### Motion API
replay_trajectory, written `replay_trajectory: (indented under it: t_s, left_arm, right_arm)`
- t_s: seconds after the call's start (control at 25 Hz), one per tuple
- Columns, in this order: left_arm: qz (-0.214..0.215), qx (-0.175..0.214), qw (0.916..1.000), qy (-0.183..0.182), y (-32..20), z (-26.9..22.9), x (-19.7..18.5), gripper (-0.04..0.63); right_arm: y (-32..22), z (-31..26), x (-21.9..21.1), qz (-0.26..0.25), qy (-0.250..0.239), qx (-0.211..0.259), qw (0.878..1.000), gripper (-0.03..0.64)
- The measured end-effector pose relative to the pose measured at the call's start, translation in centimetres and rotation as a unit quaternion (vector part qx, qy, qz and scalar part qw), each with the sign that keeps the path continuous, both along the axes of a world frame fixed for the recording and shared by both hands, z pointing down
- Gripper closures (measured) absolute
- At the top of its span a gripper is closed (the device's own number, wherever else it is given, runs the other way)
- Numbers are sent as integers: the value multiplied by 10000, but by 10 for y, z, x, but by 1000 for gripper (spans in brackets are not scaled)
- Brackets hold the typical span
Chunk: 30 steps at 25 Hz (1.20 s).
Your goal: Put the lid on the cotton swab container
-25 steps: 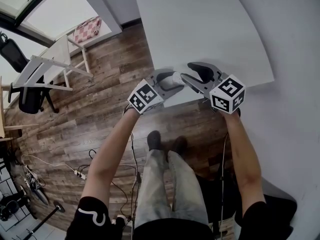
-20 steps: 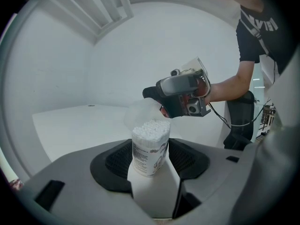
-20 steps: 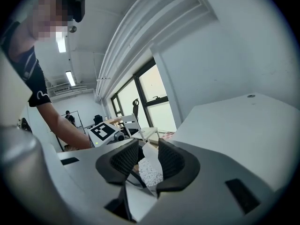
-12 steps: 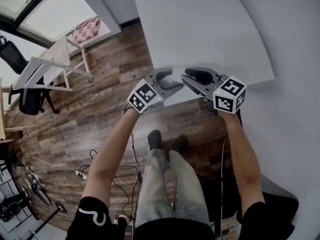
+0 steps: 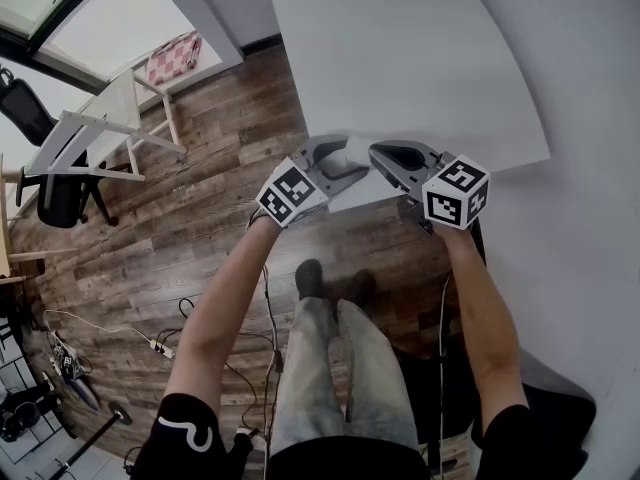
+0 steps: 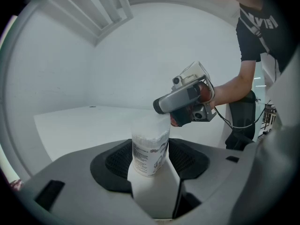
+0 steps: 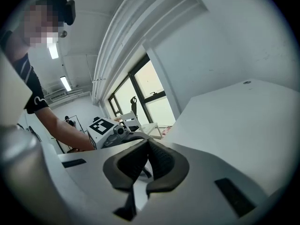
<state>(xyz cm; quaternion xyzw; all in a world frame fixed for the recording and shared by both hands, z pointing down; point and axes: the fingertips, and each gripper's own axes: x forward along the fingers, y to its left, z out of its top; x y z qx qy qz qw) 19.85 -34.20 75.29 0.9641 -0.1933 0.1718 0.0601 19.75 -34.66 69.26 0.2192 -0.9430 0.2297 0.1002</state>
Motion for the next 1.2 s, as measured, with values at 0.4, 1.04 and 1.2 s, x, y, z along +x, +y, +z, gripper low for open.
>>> replay_trajectory:
  t_s: [0.4,1.04,1.2]
  left_arm:
    - [-49,25,10000,8,-1,-2,0,336]
    - [-176,-85,9998,-24,0,2,-3,333]
    - [-330,-232,9992,18,2,-2,-11,333]
  right_arm:
    - [6,6,-4,-76,715,736,9947,604]
    - [9,8,-12,-86,1573,1408,9774,604]
    - [9,-3,-5,279,1303,1442,9805,604]
